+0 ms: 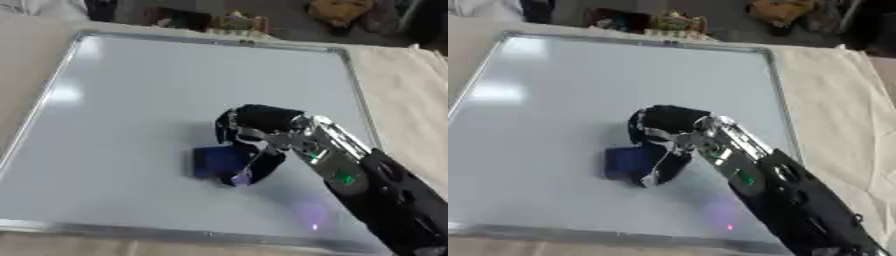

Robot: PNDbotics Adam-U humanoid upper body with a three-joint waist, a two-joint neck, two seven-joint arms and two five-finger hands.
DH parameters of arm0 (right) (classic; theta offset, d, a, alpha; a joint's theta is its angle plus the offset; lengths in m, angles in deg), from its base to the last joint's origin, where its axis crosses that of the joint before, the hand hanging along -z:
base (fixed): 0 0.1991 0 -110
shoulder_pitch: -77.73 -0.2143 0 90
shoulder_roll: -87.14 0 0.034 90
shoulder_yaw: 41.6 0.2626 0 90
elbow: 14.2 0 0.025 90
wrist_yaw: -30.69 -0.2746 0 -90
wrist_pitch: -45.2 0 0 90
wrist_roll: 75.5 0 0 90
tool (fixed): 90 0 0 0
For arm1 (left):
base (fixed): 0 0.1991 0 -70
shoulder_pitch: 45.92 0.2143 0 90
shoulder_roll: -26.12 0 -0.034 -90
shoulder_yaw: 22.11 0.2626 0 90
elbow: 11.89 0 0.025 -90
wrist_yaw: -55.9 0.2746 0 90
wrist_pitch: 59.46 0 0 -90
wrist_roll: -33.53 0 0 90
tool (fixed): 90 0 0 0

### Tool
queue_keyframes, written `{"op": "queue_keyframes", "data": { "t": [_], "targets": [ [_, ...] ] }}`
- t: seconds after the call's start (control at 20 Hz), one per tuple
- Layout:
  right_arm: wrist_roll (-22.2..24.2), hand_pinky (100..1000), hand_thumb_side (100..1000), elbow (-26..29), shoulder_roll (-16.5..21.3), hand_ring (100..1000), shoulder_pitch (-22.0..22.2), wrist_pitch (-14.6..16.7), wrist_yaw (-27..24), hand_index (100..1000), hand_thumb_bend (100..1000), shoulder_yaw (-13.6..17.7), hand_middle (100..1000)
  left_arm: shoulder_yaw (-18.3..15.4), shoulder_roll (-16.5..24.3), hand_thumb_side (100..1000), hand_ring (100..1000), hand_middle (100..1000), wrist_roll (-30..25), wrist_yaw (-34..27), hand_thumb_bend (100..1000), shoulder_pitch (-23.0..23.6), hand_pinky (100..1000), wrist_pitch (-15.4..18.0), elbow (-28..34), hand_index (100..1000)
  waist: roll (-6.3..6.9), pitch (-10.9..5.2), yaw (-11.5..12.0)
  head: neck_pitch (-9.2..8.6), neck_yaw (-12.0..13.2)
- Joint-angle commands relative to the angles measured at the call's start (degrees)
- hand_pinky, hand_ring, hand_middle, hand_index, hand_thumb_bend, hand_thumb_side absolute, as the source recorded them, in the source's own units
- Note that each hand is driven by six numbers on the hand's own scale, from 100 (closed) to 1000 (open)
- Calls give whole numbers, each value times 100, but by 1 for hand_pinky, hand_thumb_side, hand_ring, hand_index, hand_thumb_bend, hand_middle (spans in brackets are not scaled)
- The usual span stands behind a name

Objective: Wipe the whiteboard clean with a brush.

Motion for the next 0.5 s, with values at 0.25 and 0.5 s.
{"op": "queue_keyframes", "data": {
  "t": [0.25,0.5],
  "targets": [
    [148,653,243,-134,-18,793,-54,-38,-178,100,384,99,633,-6,70,973,628,558,20,24,307,-63,654,-3,62,662,27,-84,17,-56,-4],
    [286,645,233,-150,-17,787,-58,-75,-321,100,352,114,599,-5,74,974,629,558,19,15,305,-64,654,-9,61,662,25,-84,21,-66,7]
  ]
}}
